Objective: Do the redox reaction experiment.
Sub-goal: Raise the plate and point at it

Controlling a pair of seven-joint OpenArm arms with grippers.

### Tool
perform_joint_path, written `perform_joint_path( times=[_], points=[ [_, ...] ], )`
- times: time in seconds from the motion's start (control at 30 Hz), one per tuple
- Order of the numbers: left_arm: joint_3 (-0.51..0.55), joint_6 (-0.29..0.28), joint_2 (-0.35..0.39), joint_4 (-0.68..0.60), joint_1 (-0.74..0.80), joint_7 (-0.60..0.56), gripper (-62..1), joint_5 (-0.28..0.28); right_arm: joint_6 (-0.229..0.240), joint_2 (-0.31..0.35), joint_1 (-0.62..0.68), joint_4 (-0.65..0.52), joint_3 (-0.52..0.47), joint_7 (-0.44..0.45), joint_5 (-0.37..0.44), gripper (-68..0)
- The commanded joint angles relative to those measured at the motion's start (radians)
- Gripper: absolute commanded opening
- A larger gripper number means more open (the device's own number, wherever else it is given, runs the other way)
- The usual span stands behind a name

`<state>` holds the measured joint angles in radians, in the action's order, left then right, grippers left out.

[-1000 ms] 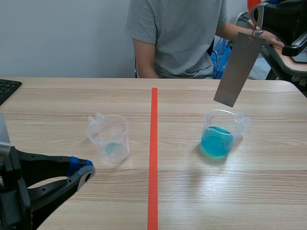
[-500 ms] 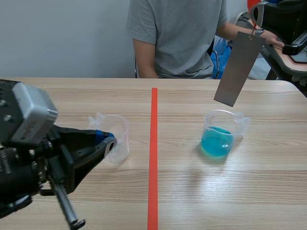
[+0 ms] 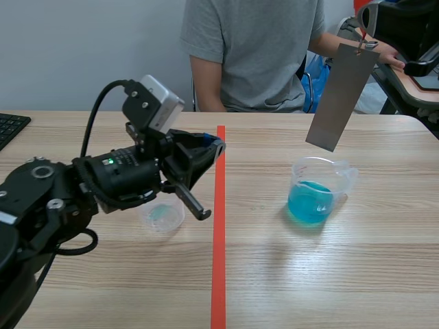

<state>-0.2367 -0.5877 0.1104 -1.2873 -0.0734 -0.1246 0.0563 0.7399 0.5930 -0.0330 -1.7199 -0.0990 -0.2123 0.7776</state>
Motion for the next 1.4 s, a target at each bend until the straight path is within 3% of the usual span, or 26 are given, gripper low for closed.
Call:
perform_joint_path(
  times=[0.0,0.13,0.3,0.57,0.83,1.37],
  points=[
    [-0.010,0.002,-0.025,0.021,-0.037,-0.017,-57.5,0.008,0.006,0.016,-0.014,-0.018,-0.014,0.011,0.016,-66.4],
    [-0.047,0.028,-0.080,0.141,-0.138,-0.025,-57.5,0.024,0.006,0.016,-0.014,-0.018,-0.014,0.011,0.016,-66.4],
    [-0.076,0.057,-0.155,0.284,-0.242,-0.073,-57.5,0.113,0.006,0.016,-0.014,-0.018,-0.014,0.011,0.020,-66.4],
    [-0.093,0.073,-0.230,0.442,-0.350,-0.119,-57.5,0.164,0.006,0.016,-0.014,-0.018,-0.014,0.012,0.023,-66.4],
    [-0.103,0.081,-0.237,0.484,-0.373,-0.132,-57.5,0.195,0.006,0.016,-0.014,-0.018,-0.014,0.012,0.024,-66.4],
    [-0.178,0.077,-0.238,0.484,-0.373,-0.145,-57.5,0.196,0.006,0.016,-0.014,-0.018,-0.014,0.012,0.024,-66.4]
  ],
)
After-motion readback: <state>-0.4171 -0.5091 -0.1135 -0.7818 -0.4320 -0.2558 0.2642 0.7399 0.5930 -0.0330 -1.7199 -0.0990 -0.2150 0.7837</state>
